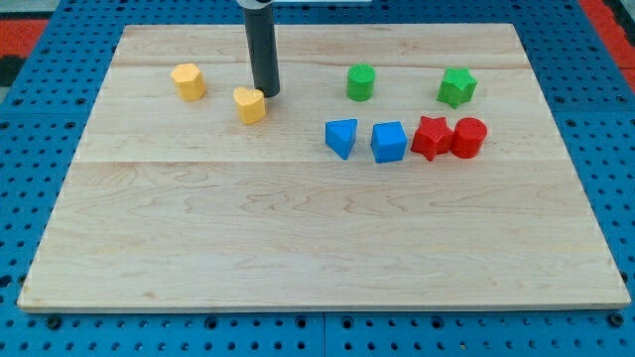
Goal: Move the yellow heart towards the left center of the board
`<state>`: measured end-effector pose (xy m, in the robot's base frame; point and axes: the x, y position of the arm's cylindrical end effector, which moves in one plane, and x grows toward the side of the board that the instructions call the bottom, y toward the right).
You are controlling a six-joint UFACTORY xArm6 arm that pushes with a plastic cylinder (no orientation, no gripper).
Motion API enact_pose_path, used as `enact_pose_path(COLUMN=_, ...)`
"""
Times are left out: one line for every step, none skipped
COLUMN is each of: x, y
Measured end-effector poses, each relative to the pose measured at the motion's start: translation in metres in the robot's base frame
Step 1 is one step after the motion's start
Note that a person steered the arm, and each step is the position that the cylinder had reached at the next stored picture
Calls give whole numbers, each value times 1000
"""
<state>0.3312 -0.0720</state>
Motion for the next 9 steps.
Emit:
enact_pose_path(x=19, y=-64)
enact_pose_path(x=24, y=-109)
enact_pose_path(x=15, y=-79)
enact_pose_path(x=5, y=-21)
enact_pose_path(x=34, y=2)
enact_pose_path(x=49, y=-71)
enact_pose_path(x=45, y=-118)
enact_pose_path(x=46, y=-45)
enact_pose_path(x=31, y=-76)
